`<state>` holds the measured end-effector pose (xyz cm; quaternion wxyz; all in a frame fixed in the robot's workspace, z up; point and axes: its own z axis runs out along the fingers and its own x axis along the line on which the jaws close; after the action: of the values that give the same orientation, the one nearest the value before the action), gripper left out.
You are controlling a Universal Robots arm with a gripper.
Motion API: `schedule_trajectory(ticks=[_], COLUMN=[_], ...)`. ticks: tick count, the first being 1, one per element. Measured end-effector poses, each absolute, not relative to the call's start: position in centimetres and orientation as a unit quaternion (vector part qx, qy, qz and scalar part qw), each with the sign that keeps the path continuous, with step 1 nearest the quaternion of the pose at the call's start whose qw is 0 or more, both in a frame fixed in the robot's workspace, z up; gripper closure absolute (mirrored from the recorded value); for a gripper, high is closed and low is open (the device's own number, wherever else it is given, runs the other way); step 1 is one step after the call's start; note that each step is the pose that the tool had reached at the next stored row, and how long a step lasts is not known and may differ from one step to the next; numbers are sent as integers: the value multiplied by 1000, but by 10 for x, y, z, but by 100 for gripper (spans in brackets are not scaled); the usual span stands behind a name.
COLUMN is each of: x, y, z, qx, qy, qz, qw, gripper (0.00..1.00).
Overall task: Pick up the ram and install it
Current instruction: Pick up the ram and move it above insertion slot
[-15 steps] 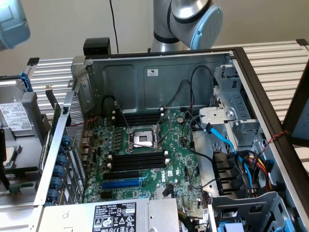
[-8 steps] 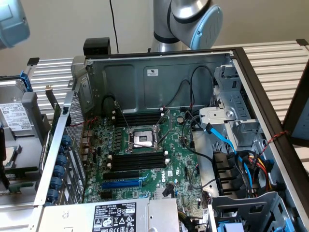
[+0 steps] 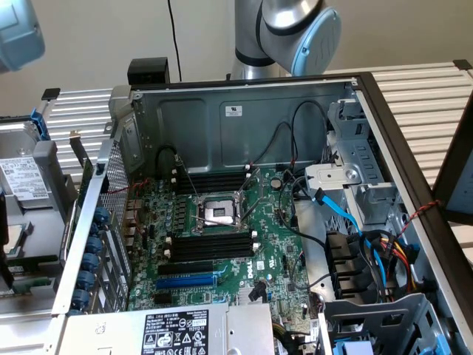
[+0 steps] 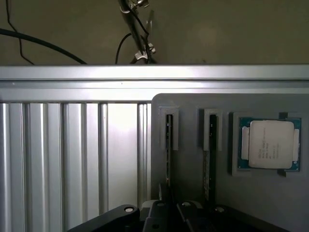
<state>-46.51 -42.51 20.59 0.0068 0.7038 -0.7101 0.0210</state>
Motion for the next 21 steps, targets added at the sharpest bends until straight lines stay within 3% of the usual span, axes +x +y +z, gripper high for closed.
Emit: schedule_trajectory(ticks=[21], x=[-465], y=[-425], z=[219], qx=[704], qy=[-710], qz=[21], qw=[6], gripper=[88])
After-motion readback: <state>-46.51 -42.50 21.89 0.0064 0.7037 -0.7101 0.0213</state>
